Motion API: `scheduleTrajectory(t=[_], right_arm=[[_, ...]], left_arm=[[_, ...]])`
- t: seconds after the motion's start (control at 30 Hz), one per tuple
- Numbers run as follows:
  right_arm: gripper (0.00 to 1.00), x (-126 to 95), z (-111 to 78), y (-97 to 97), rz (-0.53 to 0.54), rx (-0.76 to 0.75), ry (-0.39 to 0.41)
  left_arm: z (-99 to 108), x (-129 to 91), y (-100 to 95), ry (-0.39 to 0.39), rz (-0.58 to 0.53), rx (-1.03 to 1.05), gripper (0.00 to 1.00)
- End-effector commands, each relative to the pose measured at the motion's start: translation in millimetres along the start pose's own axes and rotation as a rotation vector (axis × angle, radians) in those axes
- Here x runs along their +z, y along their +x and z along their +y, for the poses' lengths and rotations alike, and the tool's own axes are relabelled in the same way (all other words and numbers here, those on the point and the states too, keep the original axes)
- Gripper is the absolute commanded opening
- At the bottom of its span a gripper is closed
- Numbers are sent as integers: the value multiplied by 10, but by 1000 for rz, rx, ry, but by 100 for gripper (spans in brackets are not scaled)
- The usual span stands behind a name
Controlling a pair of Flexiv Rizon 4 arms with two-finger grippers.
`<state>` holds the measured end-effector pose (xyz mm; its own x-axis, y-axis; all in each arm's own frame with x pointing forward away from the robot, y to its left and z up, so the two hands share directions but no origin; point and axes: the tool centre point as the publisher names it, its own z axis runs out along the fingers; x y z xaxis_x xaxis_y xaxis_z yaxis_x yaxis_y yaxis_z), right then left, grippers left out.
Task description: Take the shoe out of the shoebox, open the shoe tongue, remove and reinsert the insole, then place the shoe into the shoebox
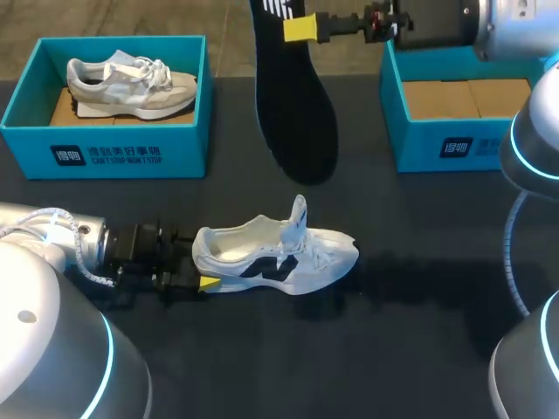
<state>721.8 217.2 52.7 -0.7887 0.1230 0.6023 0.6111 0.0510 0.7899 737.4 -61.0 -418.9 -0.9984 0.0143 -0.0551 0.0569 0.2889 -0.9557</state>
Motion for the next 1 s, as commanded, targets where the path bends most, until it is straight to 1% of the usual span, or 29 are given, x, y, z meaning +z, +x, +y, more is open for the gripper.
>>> scheduleTrajectory(t=[0.03, 0.07, 0.13, 0.2, 0.27, 0.33, 0.37, 0.5, 0.6, 0.77, 1.0], right_arm=[[0, -32, -56, 5, -6, 66, 6], [0, -59, -82, 11, -15, 97, 17], [0, -115, -120, 46, -12, 113, 27], [0, -167, -146, 89, -26, 139, 54], [0, -216, -148, 147, -21, 164, 55], [0, -251, -163, 200, -34, 192, 71], [0, -264, -169, 234, -22, 204, 57], [0, -306, -263, 325, -30, 229, 79], [0, -335, -350, 375, -42, 246, 76], [0, -384, -505, 404, -59, 279, 68], [0, -380, -615, 417, -73, 290, 38]], left_arm=[[37, -9, 10, 0, 0, 1, 0], [37, -9, 10, 0, 0, 1, 0], [37, -9, 10, 0, 0, 1, 0], [37, -9, 10, 0, 0, 1, 0], [37, -9, 10, 0, 0, 1, 0], [37, -9, 10, 0, 0, 1, 0], [37, -9, 10, 0, 0, 1, 0], [37, -9, 10, 0, 0, 1, 0], [37, -9, 10, 0, 0, 1, 0], [37, -9, 10, 0, 0, 1, 0], [37, -9, 10, 0, 0, 1, 0]])
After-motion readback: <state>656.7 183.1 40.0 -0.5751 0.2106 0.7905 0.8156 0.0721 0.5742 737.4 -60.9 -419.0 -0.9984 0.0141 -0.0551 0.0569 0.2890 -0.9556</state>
